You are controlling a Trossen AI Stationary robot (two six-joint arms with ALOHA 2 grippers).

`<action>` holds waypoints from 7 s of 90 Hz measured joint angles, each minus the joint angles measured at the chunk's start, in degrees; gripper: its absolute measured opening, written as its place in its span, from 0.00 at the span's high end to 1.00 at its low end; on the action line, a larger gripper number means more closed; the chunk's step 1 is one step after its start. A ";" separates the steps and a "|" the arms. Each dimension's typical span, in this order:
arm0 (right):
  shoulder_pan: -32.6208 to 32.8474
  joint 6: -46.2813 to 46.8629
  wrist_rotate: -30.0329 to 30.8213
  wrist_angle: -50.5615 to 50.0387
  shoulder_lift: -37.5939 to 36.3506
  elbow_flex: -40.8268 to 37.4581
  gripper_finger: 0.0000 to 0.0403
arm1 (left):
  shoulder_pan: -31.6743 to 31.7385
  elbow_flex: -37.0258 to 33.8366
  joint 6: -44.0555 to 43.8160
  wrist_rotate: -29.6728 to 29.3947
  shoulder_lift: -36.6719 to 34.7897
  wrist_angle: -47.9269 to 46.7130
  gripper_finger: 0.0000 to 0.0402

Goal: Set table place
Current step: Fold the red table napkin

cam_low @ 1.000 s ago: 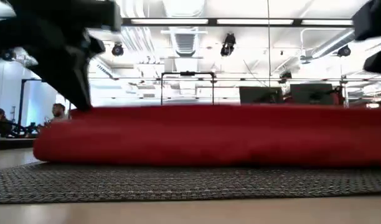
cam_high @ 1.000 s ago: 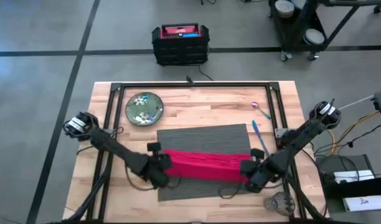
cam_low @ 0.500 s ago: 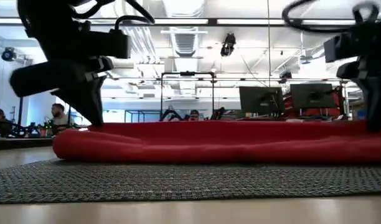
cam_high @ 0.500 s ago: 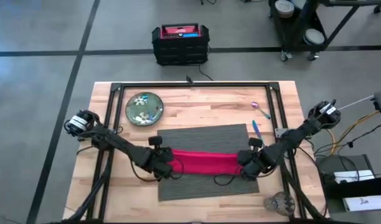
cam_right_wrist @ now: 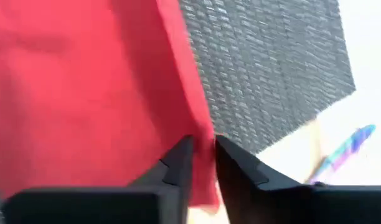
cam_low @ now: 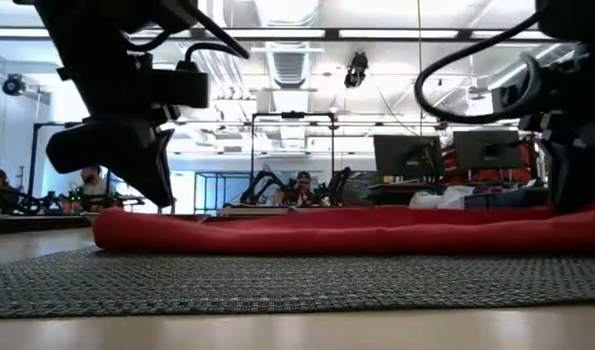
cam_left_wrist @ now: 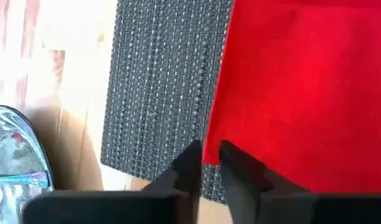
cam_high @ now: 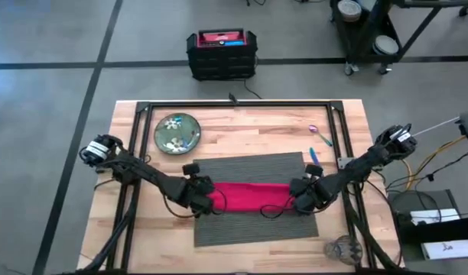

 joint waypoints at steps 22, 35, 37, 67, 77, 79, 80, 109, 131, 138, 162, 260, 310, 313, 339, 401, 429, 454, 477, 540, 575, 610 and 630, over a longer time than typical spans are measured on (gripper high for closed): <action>-0.82 -3.46 -0.58 -15.73 -3.53 9.09 0.52 | 0.64 4.90 1.59 -1.03 -3.99 -2.90 0.57; -0.79 -13.91 -0.11 -0.57 -8.46 8.54 0.44 | 1.07 2.99 7.91 3.10 -6.03 10.46 0.50; -0.83 -15.79 -0.11 4.10 -9.08 7.31 0.44 | 1.24 2.05 9.12 4.87 -5.96 13.41 0.50; -10.90 -29.47 -0.44 56.97 -2.13 -11.03 0.46 | 4.82 -11.29 11.37 14.20 -0.41 37.06 0.60; -14.30 -29.58 -2.01 56.57 1.60 -11.30 0.49 | 4.88 -13.64 8.52 14.21 -0.42 37.26 0.64; -14.68 -29.61 -2.76 56.01 2.07 -11.30 0.50 | 4.88 -13.91 7.90 14.19 -0.48 37.39 0.65; -14.84 -29.59 -3.14 55.71 2.28 -11.30 0.50 | 4.88 -14.03 7.62 14.19 -0.52 37.48 0.65; -16.09 -26.03 -3.93 27.74 -0.44 -7.87 0.61 | 4.66 -16.11 4.27 15.03 -0.81 37.96 0.72; -16.20 -29.02 -2.34 33.21 -4.75 -3.63 0.68 | 4.69 -15.01 4.97 15.10 -0.66 37.14 0.69; -16.20 -33.43 -1.94 46.46 -3.30 -4.08 0.70 | 4.69 -14.55 5.44 15.12 -0.60 36.89 0.69; -18.05 -37.55 -0.74 53.02 10.08 -3.56 0.78 | 4.68 -14.01 5.55 15.43 -0.50 37.18 0.71; -14.56 -32.49 -1.95 42.58 8.04 -3.58 0.95 | 5.62 -4.13 14.59 15.27 -1.44 35.89 0.72; -12.83 -13.06 -4.40 4.81 -3.35 2.83 0.79 | 6.91 -10.62 9.00 14.69 2.12 31.57 0.72; -12.22 -11.58 -4.87 4.11 -4.47 2.38 0.76 | 6.91 -10.65 8.99 14.69 2.07 31.55 0.72; -9.09 -23.46 -4.09 40.52 -3.15 -4.69 0.60 | 6.94 -10.56 10.19 15.17 1.06 31.65 0.72; -6.80 -9.17 -8.88 13.00 -9.67 -4.35 0.67 | 6.98 -10.71 9.01 15.28 0.72 31.97 0.72; -7.25 3.93 -12.55 9.03 -14.70 -4.39 0.54 | 6.98 -8.74 9.49 13.92 -2.52 28.84 0.72; -6.71 6.62 -12.09 7.73 -17.90 -6.90 0.47 | 6.86 -8.50 9.89 13.16 -3.45 28.65 0.72; -6.70 9.23 -12.61 7.59 -18.03 -11.02 0.45 | 6.81 -8.50 9.91 13.16 -3.48 29.16 0.72; -6.51 6.88 -16.97 9.31 -18.07 -11.19 0.44 | 9.70 -8.50 16.94 12.40 -3.43 42.84 0.72; -3.53 12.21 -19.18 9.52 -17.96 -11.20 0.45 | 8.32 -9.49 17.50 13.29 -1.75 45.67 0.72; -1.90 17.80 -16.02 16.43 -17.43 -12.21 0.46 | 8.40 -9.49 17.60 13.22 -0.04 46.96 0.72; -1.62 19.98 -16.48 22.29 -18.09 -15.67 0.44 | 8.40 -9.49 18.08 13.28 0.30 47.06 0.72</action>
